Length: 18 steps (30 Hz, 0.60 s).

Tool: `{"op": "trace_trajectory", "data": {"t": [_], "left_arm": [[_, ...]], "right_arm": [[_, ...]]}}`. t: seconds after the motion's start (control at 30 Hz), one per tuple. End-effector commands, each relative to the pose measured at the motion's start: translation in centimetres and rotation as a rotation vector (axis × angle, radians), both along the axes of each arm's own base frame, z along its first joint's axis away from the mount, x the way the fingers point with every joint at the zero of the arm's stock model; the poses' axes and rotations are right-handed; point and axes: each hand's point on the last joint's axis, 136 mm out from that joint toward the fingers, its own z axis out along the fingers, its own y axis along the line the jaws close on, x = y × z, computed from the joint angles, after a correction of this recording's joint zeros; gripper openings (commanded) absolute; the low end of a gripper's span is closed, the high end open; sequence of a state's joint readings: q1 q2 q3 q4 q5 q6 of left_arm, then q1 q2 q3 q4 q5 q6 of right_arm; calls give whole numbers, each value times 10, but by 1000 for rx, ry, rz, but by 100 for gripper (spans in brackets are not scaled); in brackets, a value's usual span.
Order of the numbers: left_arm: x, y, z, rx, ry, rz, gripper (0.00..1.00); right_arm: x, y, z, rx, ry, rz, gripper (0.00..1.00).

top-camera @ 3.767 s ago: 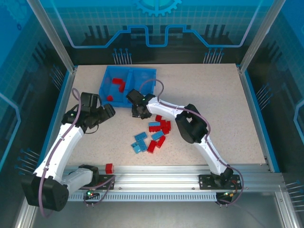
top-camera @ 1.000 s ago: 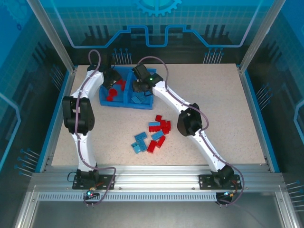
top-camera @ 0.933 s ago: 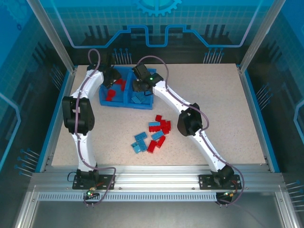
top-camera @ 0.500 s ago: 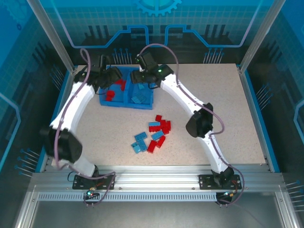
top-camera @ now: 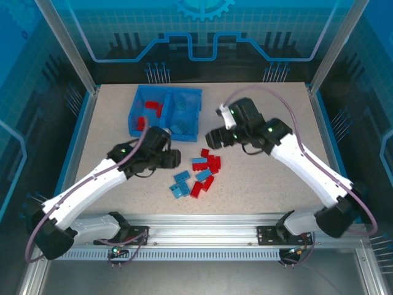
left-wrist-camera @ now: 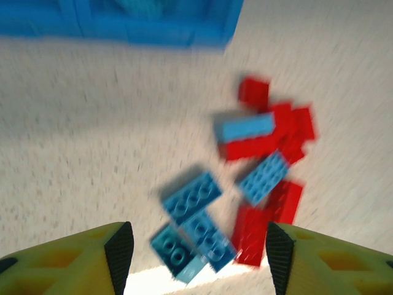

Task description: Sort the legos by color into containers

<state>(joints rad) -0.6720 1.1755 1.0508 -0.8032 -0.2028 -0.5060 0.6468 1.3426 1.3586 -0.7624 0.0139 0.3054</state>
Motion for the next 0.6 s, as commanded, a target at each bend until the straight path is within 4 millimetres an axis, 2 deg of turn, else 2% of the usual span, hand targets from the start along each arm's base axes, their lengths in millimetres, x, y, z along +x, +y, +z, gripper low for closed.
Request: {"op": "trace_trajectory", "data": {"t": [0.0,0.03,0.1,0.23,0.3,0.43,0.57], "left_arm": [[-7,-23,-39,52,79,-139,70],[-8,-32,-53,55,122,-184,75],[-2,-41,-75,77,168,-209,79],[13,-40,-112,193,210,-211,91],[17,-41,-125,236,240,-230,94],[19,-44,-147,278,299,-253,92],[20,-35,-156,319,305,-222,77]], "right_arm": [[-14,-3,-17,51,21,19,87],[-19,-5,-22,53,34,20,88],[-24,-7,-26,45,57,21,88],[-30,-8,-29,41,88,21,87],[-31,-12,-30,38,87,6,87],[-32,-19,-31,33,79,-22,87],[-34,-21,-31,33,80,-31,87]]}}
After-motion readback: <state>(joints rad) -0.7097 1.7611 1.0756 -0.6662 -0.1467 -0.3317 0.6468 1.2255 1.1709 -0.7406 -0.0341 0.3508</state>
